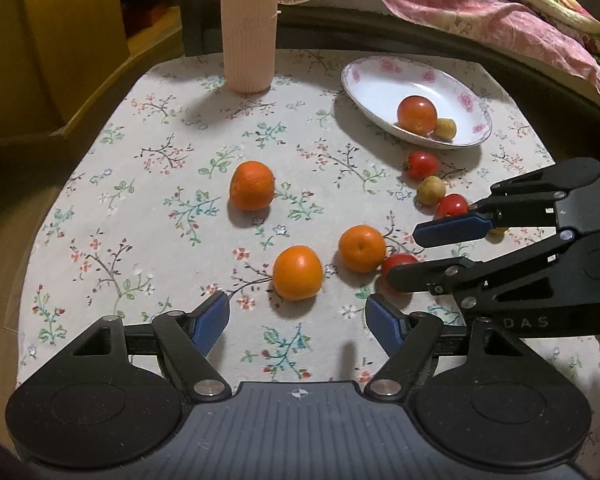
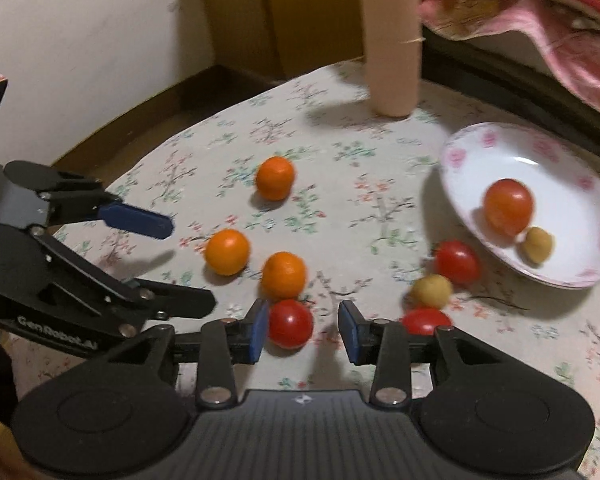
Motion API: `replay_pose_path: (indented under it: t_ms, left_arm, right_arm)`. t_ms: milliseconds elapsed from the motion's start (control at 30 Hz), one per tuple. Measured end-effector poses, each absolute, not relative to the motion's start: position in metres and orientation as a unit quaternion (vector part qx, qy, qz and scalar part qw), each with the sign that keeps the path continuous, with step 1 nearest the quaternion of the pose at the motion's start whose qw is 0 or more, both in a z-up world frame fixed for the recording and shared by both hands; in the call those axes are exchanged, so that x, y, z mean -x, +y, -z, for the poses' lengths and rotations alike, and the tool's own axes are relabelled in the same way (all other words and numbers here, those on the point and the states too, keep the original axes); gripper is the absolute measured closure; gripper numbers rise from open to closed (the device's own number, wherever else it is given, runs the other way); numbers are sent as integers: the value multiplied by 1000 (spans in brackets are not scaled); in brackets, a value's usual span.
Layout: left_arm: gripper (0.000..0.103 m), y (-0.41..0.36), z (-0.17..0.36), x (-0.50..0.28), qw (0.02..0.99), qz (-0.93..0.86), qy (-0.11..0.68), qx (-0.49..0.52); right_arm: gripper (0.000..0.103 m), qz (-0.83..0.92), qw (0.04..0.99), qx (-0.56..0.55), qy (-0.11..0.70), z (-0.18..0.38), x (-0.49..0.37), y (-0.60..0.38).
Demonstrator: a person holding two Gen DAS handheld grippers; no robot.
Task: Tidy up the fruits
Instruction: 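Move both tools back over the fruits and lower the right tool to a cherry tomato, then grasp the cherry tomato with the right tool while the left tool grasps an orange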
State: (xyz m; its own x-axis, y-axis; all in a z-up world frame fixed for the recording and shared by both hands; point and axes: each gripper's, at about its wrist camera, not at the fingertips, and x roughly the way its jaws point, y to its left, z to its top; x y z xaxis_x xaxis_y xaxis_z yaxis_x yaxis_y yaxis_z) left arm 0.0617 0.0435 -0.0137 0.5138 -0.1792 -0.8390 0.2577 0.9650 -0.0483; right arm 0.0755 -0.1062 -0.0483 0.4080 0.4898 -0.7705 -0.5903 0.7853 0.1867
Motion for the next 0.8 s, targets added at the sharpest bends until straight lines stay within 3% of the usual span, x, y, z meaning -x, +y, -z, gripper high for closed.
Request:
replay_pose_path:
  t_ms: [800]
  left_arm:
    - [19,46,20,-67,869,115,478,-56]
  right_arm:
    - [69,-327,809,-7,488,61,-93,-102]
